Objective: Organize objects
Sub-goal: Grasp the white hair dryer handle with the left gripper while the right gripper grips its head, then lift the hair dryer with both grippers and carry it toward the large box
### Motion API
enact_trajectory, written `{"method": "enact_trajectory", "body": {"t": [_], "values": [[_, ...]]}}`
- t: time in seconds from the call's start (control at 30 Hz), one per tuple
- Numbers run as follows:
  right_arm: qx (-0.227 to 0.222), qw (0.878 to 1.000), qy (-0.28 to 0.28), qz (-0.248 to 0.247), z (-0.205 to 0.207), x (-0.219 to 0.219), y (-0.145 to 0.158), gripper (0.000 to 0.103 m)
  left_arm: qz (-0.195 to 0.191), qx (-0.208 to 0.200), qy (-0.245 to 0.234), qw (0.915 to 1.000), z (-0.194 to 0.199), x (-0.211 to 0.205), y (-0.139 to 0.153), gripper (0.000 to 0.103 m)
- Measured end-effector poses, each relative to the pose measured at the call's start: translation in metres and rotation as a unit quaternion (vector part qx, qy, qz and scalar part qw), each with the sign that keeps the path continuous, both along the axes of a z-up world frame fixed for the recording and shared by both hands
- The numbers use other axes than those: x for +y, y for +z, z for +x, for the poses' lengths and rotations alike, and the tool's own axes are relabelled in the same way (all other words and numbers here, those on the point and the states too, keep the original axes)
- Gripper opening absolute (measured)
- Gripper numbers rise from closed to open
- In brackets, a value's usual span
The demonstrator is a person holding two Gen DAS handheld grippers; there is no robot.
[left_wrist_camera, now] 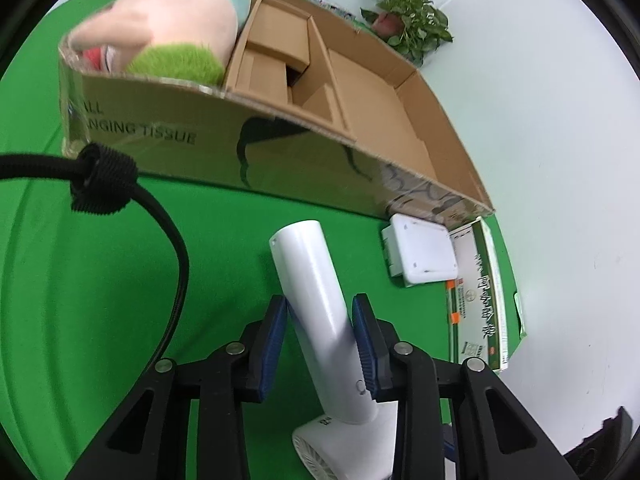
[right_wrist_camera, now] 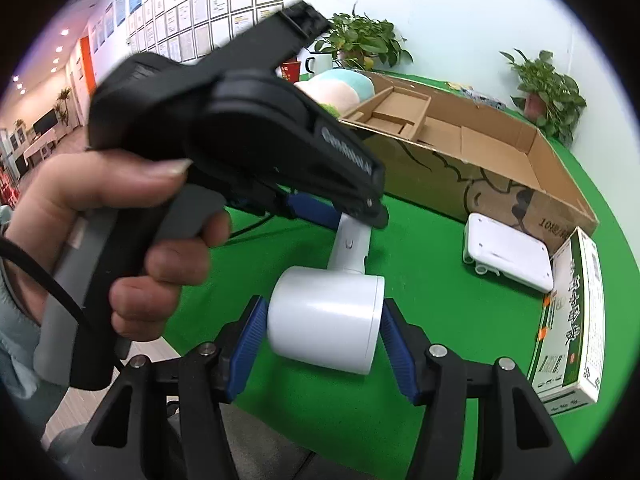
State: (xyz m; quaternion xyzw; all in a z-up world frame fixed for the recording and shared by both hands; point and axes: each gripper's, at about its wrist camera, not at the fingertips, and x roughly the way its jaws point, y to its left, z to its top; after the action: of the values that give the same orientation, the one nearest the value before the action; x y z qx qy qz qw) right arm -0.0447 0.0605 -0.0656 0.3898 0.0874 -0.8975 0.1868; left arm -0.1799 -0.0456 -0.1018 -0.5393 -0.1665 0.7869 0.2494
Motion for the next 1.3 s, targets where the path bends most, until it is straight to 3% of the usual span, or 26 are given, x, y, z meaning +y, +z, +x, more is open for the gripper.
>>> {"method": "enact_trajectory", "body": {"t": [0.23, 0.3, 0.43, 0.67, 0.87, 0.93, 0.97, 1.3], "values": [[0.003, 1.0, -0.017, -0.025, -0.002, 0.005, 0.003, 0.052, -0.014, 0.051, -0.02, 0.9984, 0.011, 0.016, 0.037, 0.023], [0.011, 0.999, -0.024, -0.03, -0.002, 0.006, 0.007, 0.03, -0.021, 0.068, -0.033, 0.9969, 0.014, 0.026, 0.048, 0.022], [0.018, 0.999, -0.038, -0.033, -0.008, 0.01, 0.009, 0.026, -0.038, 0.088, -0.042, 0.9945, 0.016, 0.038, 0.058, 0.022], [-0.003, 0.997, -0.049, -0.062, -0.018, 0.02, 0.003, 0.035, -0.026, 0.07, -0.023, 0.9969, 0.009, 0.031, 0.054, 0.021], [-0.024, 0.993, -0.041, -0.104, -0.022, 0.022, 0.0, 0.053, -0.006, 0.045, -0.005, 0.999, 0.004, 0.016, 0.046, 0.02], [-0.024, 0.992, -0.045, -0.113, -0.023, 0.023, 0.001, 0.056, 0.008, 0.032, 0.001, 0.9995, 0.0, 0.012, 0.042, 0.006], [-0.025, 0.992, -0.046, -0.118, -0.025, 0.023, 0.0, 0.058, 0.017, 0.024, -0.002, 0.9996, -0.002, 0.011, 0.04, 0.006], [-0.044, 0.991, -0.058, -0.113, -0.034, 0.023, -0.009, 0.059, 0.004, -0.004, -0.034, 0.9994, -0.015, 0.019, 0.025, 0.008]]}}
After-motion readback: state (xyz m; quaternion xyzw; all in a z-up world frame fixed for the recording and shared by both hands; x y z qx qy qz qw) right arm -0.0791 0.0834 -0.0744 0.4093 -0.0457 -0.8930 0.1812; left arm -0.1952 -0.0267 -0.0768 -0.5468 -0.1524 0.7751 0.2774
